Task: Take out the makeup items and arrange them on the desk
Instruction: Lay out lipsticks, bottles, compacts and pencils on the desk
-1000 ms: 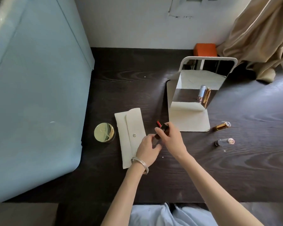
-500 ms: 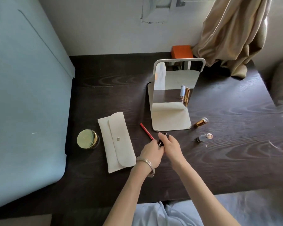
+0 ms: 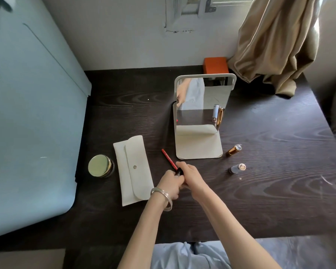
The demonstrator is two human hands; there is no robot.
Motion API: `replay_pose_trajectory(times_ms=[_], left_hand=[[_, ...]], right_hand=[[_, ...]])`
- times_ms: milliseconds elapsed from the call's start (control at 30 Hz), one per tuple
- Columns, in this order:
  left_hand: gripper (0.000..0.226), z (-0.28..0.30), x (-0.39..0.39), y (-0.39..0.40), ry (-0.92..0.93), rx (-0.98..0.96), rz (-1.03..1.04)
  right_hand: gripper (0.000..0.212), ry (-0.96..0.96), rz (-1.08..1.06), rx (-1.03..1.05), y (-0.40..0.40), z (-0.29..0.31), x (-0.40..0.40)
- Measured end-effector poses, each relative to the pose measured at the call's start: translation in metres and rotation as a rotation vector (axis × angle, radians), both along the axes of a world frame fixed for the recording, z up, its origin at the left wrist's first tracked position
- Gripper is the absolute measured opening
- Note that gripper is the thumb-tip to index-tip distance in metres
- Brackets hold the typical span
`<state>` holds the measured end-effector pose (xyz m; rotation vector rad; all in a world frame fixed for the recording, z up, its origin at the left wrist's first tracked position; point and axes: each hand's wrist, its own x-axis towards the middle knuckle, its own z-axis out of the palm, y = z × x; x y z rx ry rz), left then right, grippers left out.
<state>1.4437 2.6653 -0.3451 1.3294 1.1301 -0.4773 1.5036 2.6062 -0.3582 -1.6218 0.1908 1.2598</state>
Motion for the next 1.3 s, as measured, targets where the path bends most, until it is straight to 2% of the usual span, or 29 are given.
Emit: replay_pose_trajectory(times_ms=[33, 100, 167, 200, 300, 367, 500, 633, 700, 800, 900, 1000, 1100, 1233, 1300], left_hand=[[0.01, 0.003, -0.003, 0.002, -0.076, -0.137, 0.125], [0.016, 0.011, -0.011, 0.006, -0.223, -0.38, 0.314], [0.011, 0.016, -0.019, 0.009, -0.306, -0.495, 0.342], [0.01, 0.016, -0.021, 0.009, -0.312, -0.476, 0.302], [0.031, 0.018, -0.024, 0.007, -0.24, -0.32, 0.192], [0.038, 0.019, -0.022, 0.006, -0.225, -0.296, 0.149], [0.036, 0.024, -0.018, 0.006, -0.221, -0.248, 0.061], [0.021, 0.026, -0.021, 0.007, -0.23, -0.213, 0.004], [0.011, 0.024, -0.022, 0.006, -0.252, -0.206, 0.024], [0.008, 0.018, -0.02, 0.002, -0.258, -0.176, 0.073], [0.012, 0.014, -0.016, -0.004, -0.246, -0.161, 0.136], [0.018, 0.012, -0.014, -0.007, -0.234, -0.142, 0.181], [0.018, 0.008, -0.013, -0.008, -0.237, -0.157, 0.235], [0.018, 0.002, -0.012, -0.01, -0.253, -0.214, 0.345], [0.022, -0.001, -0.009, -0.011, -0.266, -0.253, 0.387]], right_hand=[[0.024, -0.017, 0.024, 0.014, 0.001, 0.002, 0.001], [0.024, -0.026, 0.039, 0.063, 0.001, 0.005, 0.005], [0.02, 0.02, -0.009, 0.123, -0.002, 0.01, 0.015], [0.016, 0.022, -0.01, 0.147, -0.005, 0.011, 0.021], [0.013, -0.086, 0.131, 0.163, -0.015, 0.014, 0.036], [0.014, -0.151, 0.165, 0.149, -0.021, 0.016, 0.037], [0.019, -0.222, 0.055, 0.139, -0.028, 0.014, 0.04], [0.025, -0.145, -0.195, 0.084, -0.036, 0.004, 0.056], [0.019, -0.177, -0.095, 0.021, -0.045, -0.005, 0.06], [0.008, -0.374, 0.227, -0.103, -0.064, -0.026, 0.054], [0.015, -0.562, 0.423, -0.228, -0.083, -0.05, 0.045], [0.024, -0.676, 0.481, -0.335, -0.094, -0.064, 0.04], [0.024, -0.781, 0.529, -0.413, -0.099, -0.071, 0.04], [0.017, -0.875, 0.542, -0.449, -0.101, -0.072, 0.039], [0.016, -1.007, 0.566, -0.378, -0.098, -0.064, 0.033]])
